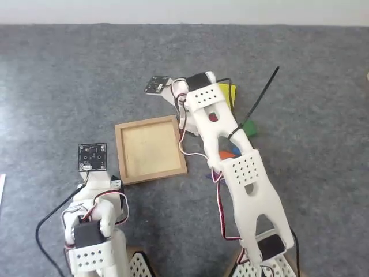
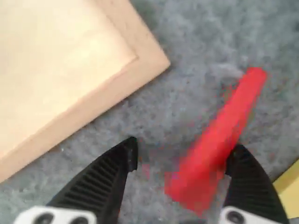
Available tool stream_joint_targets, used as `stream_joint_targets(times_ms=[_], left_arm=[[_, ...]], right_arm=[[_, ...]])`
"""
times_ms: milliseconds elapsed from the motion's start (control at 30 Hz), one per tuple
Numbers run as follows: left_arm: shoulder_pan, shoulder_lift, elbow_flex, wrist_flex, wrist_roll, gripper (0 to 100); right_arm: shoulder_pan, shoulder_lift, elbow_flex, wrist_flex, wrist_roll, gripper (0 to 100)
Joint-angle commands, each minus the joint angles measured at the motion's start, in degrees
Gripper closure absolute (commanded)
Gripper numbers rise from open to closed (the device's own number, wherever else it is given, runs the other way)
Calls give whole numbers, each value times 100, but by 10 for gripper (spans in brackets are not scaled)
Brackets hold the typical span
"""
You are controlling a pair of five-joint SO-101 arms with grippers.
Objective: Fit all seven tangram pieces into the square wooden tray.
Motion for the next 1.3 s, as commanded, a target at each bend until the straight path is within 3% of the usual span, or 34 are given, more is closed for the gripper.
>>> stream_joint_targets(times_ms=[0, 300, 467, 800, 1033, 1267], left_arm=[[9, -105, -66, 18, 0, 919], [9, -105, -66, 18, 0, 919], [9, -105, -66, 18, 0, 919], [9, -105, -66, 18, 0, 919], [9, -105, -66, 18, 0, 919], [9, -105, -66, 18, 0, 919]], right_arm=[[163, 22, -149, -92, 62, 695], [215, 40, -149, -268, 70, 701], [180, 4, -149, -154, 44, 764], [-189, -198, -809, 787, -607, 488], [-356, -268, -809, 418, -1916, 475], [-295, 40, -809, -127, -2136, 476]])
